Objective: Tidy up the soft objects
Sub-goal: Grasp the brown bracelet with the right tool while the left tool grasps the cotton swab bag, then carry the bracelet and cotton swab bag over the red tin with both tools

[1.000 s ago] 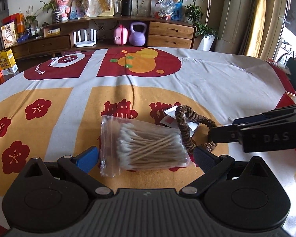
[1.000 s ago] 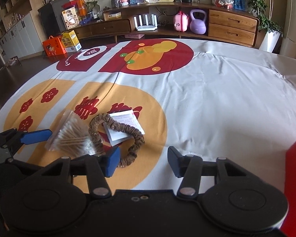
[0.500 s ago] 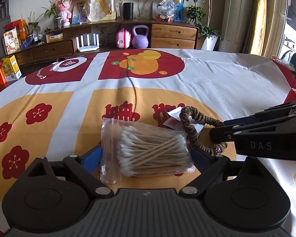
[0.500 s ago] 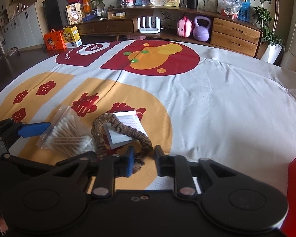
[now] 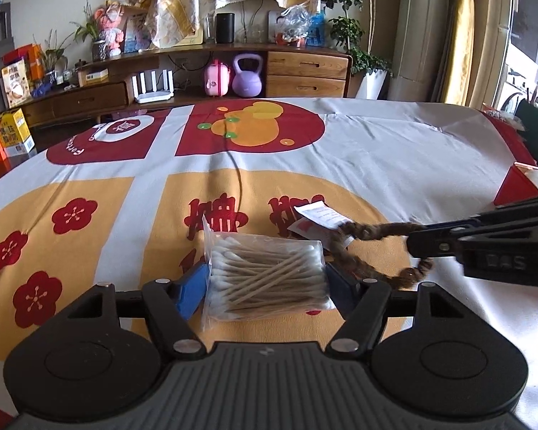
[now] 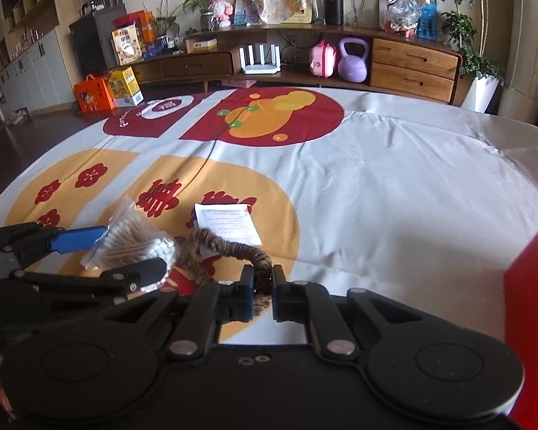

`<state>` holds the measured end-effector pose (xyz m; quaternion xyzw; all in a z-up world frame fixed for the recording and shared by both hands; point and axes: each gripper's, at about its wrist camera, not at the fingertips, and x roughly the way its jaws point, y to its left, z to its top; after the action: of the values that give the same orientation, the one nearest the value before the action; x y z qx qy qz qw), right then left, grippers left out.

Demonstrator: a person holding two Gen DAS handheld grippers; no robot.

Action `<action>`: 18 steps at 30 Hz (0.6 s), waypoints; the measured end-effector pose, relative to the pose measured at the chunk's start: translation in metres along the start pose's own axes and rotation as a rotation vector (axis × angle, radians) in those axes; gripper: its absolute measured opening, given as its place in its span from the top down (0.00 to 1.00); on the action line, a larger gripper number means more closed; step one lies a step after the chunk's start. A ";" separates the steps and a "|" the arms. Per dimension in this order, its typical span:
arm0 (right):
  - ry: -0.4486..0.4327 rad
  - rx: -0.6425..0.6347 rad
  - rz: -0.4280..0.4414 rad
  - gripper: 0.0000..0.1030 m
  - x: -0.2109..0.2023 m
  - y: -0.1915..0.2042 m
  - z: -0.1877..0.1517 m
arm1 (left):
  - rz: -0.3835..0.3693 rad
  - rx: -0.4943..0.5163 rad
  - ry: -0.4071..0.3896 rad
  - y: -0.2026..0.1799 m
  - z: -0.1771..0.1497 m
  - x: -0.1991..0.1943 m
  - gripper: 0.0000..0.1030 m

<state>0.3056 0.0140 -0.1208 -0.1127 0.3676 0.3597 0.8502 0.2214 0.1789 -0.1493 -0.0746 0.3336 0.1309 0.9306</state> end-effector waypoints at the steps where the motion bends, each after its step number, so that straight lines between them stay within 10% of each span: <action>1: -0.003 0.004 -0.001 0.92 -0.004 -0.002 -0.002 | -0.001 -0.007 0.001 0.001 0.000 -0.002 0.31; 18: -0.065 0.087 0.006 0.92 -0.087 -0.027 -0.028 | -0.058 -0.062 0.001 -0.004 -0.004 -0.068 0.32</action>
<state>0.2680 -0.0639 -0.0803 -0.0626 0.3553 0.3493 0.8647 0.1695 0.1612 -0.1082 -0.1130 0.3277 0.1138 0.9311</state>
